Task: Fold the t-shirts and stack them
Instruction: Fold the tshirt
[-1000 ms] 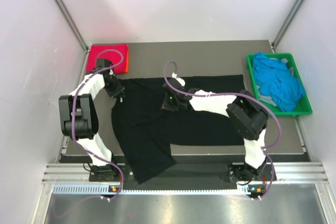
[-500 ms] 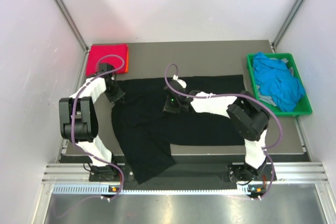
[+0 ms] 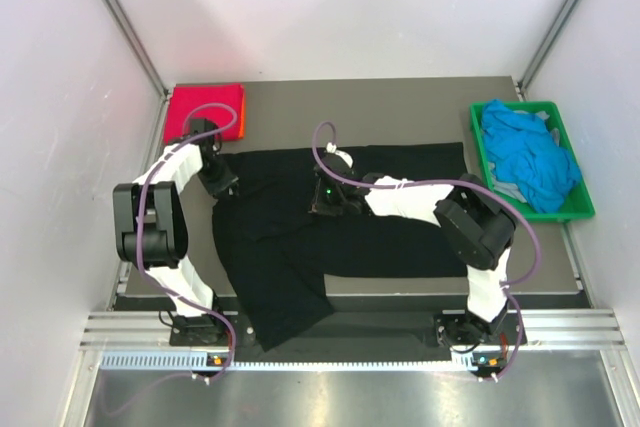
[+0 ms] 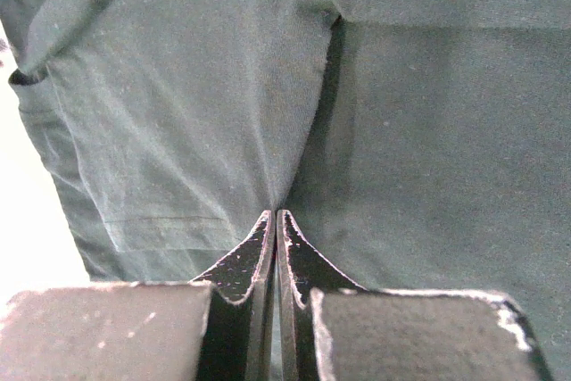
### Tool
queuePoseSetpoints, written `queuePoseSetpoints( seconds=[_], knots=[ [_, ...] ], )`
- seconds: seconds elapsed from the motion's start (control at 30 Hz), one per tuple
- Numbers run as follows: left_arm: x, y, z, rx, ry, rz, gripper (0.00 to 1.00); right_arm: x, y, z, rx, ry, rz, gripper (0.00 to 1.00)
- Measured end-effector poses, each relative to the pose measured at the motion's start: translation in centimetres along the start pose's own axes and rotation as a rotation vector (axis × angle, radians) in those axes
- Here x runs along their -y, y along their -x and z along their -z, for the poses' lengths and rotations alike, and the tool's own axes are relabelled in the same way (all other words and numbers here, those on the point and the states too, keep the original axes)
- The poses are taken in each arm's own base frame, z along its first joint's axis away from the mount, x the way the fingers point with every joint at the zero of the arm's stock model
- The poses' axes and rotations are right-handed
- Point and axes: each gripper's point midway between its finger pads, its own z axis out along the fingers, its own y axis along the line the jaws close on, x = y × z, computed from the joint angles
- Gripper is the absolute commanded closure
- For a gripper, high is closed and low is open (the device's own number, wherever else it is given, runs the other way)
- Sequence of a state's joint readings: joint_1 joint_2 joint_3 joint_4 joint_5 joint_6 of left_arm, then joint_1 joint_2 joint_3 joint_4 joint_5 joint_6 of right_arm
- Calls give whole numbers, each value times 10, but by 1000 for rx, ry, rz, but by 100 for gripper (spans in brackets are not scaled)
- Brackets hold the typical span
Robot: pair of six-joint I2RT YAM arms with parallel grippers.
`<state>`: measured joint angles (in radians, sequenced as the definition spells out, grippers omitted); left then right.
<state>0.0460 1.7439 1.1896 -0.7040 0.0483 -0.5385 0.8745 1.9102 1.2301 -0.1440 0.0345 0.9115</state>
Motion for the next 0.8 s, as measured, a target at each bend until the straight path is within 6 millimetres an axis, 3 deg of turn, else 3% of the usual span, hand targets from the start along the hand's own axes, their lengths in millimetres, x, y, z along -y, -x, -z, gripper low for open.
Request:
queuePoseSetpoints(
  seconds=[0.27,0.33,0.53,0.8],
  knots=[
    [13,82,34,220,-19,22,61,3,-3,0,-11,2,38,100],
    [15,92,35,242,-61,14,61,3,-3,0,-12,3,40,100],
    [31,112,15,235,-187,-34,63,1,-4,0,-17,11,49,100],
    [43,105,-28,150,-258,-66,70,2,-4,0,-20,13,52,100]
  ],
)
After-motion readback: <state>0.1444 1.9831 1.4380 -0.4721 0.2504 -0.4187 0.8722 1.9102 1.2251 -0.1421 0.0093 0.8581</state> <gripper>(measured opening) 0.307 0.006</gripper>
